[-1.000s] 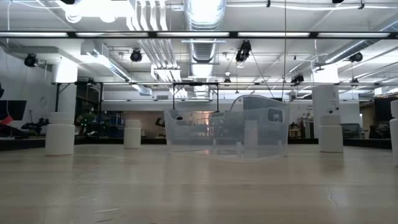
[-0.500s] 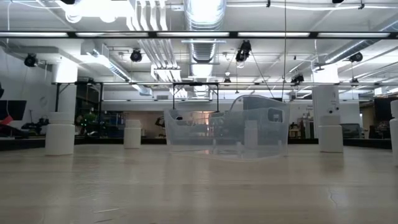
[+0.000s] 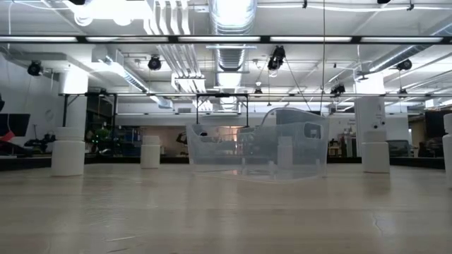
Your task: Pick and place pill bottles into a basket
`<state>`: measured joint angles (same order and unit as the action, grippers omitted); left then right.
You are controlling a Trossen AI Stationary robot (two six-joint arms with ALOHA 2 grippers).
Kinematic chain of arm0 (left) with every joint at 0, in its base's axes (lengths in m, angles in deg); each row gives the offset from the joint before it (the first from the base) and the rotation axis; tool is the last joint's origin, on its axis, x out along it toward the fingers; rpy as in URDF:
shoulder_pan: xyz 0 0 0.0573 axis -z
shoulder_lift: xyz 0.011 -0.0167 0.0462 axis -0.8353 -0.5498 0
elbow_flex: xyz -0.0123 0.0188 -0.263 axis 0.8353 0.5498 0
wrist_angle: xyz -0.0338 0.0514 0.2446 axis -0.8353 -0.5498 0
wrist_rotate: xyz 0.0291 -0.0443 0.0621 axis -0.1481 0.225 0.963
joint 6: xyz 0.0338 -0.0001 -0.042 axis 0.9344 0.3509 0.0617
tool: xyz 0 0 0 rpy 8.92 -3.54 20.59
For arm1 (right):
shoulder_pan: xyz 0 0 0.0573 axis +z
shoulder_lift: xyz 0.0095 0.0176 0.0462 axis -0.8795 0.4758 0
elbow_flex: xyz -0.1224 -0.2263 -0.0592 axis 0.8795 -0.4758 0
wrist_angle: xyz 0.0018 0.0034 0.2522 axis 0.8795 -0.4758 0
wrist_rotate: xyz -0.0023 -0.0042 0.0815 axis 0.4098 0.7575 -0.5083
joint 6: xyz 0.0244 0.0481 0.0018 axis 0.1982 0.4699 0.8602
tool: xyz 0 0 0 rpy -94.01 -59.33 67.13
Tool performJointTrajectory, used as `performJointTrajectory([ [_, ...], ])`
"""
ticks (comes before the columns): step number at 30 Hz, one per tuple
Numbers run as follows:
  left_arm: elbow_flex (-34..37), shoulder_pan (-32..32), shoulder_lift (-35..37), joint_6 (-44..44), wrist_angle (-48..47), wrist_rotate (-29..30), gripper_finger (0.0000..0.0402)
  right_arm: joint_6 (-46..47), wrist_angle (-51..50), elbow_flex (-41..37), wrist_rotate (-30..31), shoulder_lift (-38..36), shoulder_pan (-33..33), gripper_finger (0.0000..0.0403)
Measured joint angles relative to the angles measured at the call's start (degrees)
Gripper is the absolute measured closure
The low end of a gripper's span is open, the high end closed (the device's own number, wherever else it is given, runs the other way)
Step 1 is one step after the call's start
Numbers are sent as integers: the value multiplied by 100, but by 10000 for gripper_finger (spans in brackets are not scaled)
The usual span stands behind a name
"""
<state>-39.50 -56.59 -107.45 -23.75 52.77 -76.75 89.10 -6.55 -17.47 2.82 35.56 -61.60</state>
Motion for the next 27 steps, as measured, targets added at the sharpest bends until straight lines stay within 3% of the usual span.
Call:
performJointTrajectory([
  [22,2,-7,0,0,0,2,402,36,45,0,-1,0,-2,380],
  [27,0,-4,0,0,0,0,402,650,45,-2,-1,0,-2,380],
])
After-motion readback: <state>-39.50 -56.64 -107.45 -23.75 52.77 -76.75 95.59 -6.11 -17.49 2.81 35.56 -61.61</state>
